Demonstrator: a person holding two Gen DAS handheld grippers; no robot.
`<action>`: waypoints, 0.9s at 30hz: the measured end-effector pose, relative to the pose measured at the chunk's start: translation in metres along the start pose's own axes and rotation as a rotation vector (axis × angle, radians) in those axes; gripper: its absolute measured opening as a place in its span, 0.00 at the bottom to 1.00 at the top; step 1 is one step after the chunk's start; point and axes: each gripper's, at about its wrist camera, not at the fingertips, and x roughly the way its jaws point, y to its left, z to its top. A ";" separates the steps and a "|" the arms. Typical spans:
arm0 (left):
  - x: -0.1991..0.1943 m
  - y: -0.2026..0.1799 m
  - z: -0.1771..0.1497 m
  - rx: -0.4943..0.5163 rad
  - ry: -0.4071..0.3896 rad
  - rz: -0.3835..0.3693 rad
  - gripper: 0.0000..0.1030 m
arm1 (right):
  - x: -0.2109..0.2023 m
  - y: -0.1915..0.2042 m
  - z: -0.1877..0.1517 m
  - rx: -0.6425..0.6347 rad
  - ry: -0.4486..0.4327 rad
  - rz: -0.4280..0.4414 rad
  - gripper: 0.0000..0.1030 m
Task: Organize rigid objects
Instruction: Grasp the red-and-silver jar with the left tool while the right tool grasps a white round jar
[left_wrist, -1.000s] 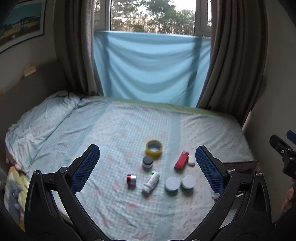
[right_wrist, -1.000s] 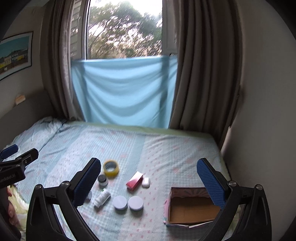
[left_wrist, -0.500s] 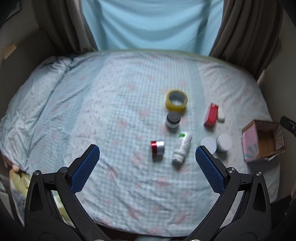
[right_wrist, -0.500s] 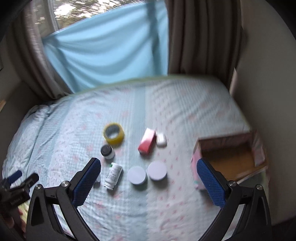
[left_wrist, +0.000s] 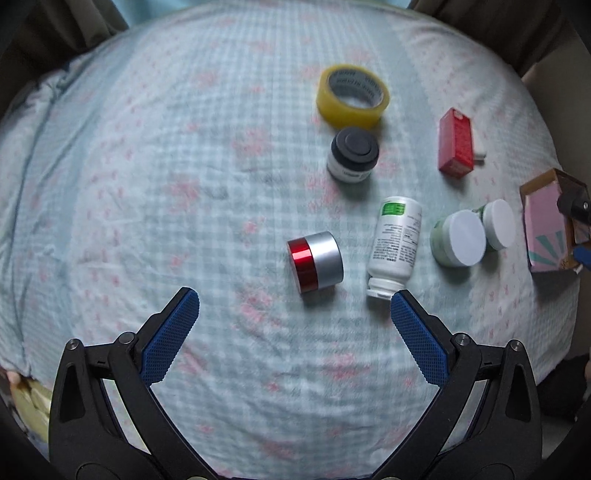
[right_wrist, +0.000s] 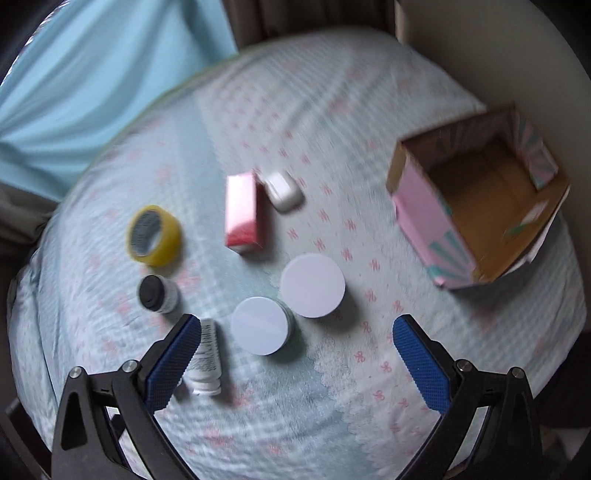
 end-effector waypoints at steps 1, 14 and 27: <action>0.009 0.000 0.003 -0.014 0.016 -0.003 0.99 | 0.011 -0.002 0.002 0.018 0.019 -0.008 1.00; 0.113 -0.006 0.027 -0.121 0.191 -0.002 0.84 | 0.120 -0.010 0.025 0.097 0.211 -0.115 1.00; 0.147 -0.015 0.035 -0.148 0.225 0.033 0.51 | 0.161 -0.021 0.025 0.106 0.308 -0.109 0.76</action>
